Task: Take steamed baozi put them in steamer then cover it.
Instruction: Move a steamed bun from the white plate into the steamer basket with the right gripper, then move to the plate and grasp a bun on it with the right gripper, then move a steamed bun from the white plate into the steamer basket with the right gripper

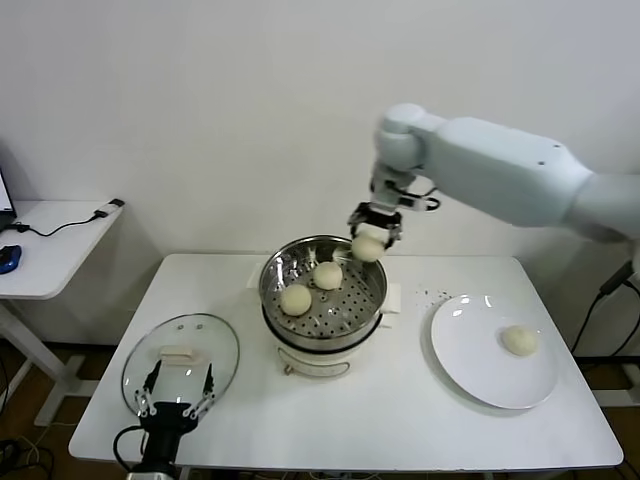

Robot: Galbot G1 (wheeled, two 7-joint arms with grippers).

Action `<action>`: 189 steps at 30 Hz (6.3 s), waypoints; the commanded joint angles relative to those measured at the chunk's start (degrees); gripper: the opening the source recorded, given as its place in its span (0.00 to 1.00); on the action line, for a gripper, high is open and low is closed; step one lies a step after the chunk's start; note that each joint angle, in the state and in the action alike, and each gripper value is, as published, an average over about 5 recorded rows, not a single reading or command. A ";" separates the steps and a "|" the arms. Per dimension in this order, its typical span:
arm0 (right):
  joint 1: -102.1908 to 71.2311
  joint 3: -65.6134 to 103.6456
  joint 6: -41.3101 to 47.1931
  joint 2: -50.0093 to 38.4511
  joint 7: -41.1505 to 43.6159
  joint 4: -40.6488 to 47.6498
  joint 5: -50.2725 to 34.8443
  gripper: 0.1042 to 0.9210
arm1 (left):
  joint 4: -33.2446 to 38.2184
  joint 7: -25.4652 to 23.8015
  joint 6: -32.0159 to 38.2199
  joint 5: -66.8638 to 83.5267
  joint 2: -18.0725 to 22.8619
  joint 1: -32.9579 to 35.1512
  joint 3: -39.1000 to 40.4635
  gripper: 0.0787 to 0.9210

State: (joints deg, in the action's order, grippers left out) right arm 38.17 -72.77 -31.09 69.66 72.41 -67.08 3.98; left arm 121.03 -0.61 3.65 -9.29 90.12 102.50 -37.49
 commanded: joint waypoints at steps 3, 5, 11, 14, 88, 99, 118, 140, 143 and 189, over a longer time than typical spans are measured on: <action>-5.86 -2.27 -5.50 9.85 0.28 -1.97 4.48 0.72 | 0.05 -0.05 0.30 1.82 -0.85 1.24 -0.97 0.88; -6.76 -2.80 -5.62 10.07 0.25 -2.14 4.50 0.72 | 0.17 -0.07 0.29 1.77 -0.76 1.18 -0.92 0.88; -8.38 -3.87 -5.91 9.89 0.03 -2.44 4.24 0.72 | -0.11 -0.06 0.54 1.63 -0.74 1.43 -0.89 0.88; -8.83 -4.05 -6.00 9.76 -0.02 -2.57 4.09 0.72 | -0.33 -0.03 0.63 1.68 -0.75 1.54 -0.98 0.88; -40.31 27.06 36.19 -36.05 -6.75 15.26 0.62 0.88 | 0.00 0.25 0.35 -0.61 -0.13 2.70 -0.13 0.88; -40.92 29.51 33.59 -30.84 -7.05 21.34 4.75 0.88 | -0.57 0.40 0.44 -0.82 0.11 2.82 -0.28 0.88; -40.40 30.12 32.60 -27.26 -5.89 24.40 5.80 0.78 | -0.63 0.76 0.55 -0.90 0.07 2.76 -0.22 0.88; -3.07 -5.09 40.79 -22.55 -6.66 14.73 -30.28 0.68 | 1.46 1.14 1.46 -0.89 0.03 4.03 1.43 0.88; 4.32 -11.60 42.46 -18.64 -7.45 12.88 -37.62 0.68 | 1.59 1.03 1.51 -0.87 -0.04 3.88 1.66 0.88; -0.01 -29.33 49.39 7.19 -16.63 8.37 -53.58 0.69 | -1.15 0.38 2.32 0.72 -1.70 2.13 1.87 0.88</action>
State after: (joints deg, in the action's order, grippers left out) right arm 40.35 -101.00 18.05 75.57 56.20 -59.12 -49.99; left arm 120.16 -0.21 6.07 -8.61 88.50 104.83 -35.59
